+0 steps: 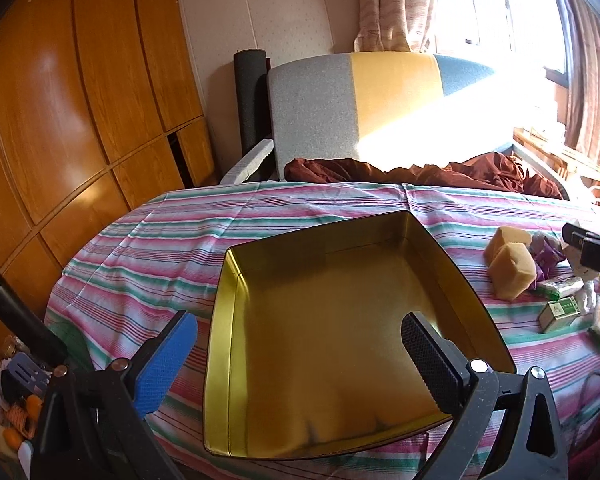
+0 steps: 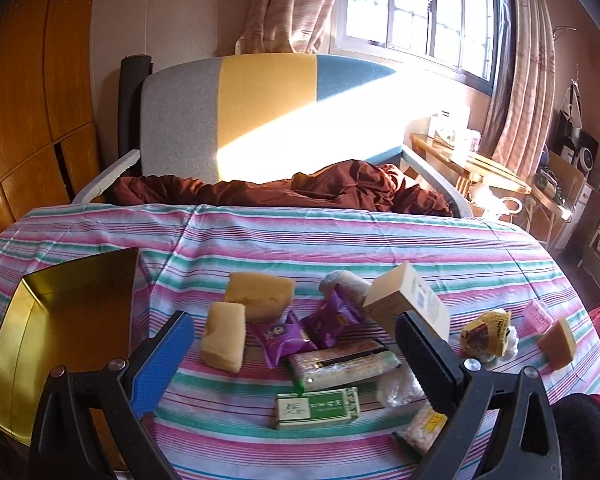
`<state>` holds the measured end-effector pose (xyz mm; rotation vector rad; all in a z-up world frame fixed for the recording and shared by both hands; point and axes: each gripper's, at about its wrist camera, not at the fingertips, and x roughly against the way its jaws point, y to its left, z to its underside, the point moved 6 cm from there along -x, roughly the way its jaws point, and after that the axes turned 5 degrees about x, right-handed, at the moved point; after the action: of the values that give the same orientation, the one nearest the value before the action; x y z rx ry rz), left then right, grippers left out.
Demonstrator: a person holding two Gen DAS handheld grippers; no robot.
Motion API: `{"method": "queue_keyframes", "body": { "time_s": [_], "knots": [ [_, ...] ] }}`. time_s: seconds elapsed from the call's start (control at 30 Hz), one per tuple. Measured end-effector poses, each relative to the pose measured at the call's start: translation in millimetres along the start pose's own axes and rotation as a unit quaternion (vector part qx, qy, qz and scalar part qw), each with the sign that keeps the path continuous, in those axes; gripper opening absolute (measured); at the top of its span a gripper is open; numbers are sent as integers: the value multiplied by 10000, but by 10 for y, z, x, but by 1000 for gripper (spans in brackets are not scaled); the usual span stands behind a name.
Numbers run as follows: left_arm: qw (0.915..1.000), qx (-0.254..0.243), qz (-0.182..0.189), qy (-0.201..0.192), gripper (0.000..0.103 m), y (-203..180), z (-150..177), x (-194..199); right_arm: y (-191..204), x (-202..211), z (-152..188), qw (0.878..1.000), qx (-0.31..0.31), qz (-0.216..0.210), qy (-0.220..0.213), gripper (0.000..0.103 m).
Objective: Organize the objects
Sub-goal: 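Move both tools over the scattered items beside the gold tray, then grasp a yellow sponge with the left tool while the right tool approaches the green box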
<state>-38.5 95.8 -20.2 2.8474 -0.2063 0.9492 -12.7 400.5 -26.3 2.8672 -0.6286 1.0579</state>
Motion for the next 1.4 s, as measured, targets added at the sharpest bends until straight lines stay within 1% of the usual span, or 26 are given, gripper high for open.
{"method": "queue_keyframes", "body": {
  "time_s": [0.07, 0.17, 0.3, 0.37, 0.43, 0.5, 0.53, 0.57, 0.6, 0.67, 0.73, 0.87, 0.97, 1.07, 1.13, 1.27, 1.4],
  "knots": [
    [9999, -77, 90, -6, 103, -95, -9, 1, -195, -50, -44, 9999, -110, 105, 21, 102],
    [9994, -254, 217, 15, 103, -246, -17, -12, -522, -127, -96, 9989, -267, 381, -29, 102],
    [9971, -547, 528, 90, 103, -481, -13, -52, -929, -243, -47, 9959, -503, 751, -33, 102],
    [9945, -654, 801, 143, 103, -614, -5, -66, -1107, -312, 39, 9940, -710, 831, 25, 102],
    [9899, -705, 1189, 302, 103, -770, 6, -92, -1269, -378, 145, 9910, -1058, 808, 132, 102],
    [9813, -665, 1692, 625, 103, -939, 37, -139, -1392, -459, 227, 9864, -1440, 718, 328, 102],
    [9766, -628, 1915, 749, 103, -1022, 50, -159, -1440, -480, 247, 9839, -1634, 635, 349, 102],
    [9730, -626, 2074, 801, 103, -1102, 56, -170, -1488, -487, 263, 9814, -1793, 585, 361, 102],
    [9710, -686, 2150, 795, 103, -1186, 63, -173, -1522, -489, 276, 9797, -1887, 570, 374, 102],
    [9685, -913, 2190, 759, 103, -1373, 64, -180, -1558, -494, 308, 9774, -1999, 540, 427, 102],
    [9632, -1033, 2326, 862, 103, -1533, 61, -220, -1563, -500, 334, 9756, -2093, 453, 480, 102],
    [9535, -1000, 2580, 1196, 103, -1803, 20, -385, -1554, -523, 351, 9748, -2140, 368, 509, 102],
    [9492, -915, 2671, 1390, 102, -1976, -40, -521, -1545, -543, 359, 9741, -2175, 312, 542, 102],
    [9522, -1053, 2530, 1353, 102, -2151, -107, -672, -1552, -559, 366, 9731, -2217, 268, 568, 102],
    [9533, -1150, 2439, 1363, 100, -2256, -126, -784, -1569, -562, 370, 9721, -2264, 247, 566, 102],
    [9517, -1246, 2375, 1495, 95, -2409, -123, -990, -1632, -569, 399, 9680, -2434, 220, 576, 102],
    [9514, -1286, 2315, 1571, 93, -2517, -97, -1140, -1642, -626, 433, 9648, -2529, 142, 713, 102]
  ]
}}
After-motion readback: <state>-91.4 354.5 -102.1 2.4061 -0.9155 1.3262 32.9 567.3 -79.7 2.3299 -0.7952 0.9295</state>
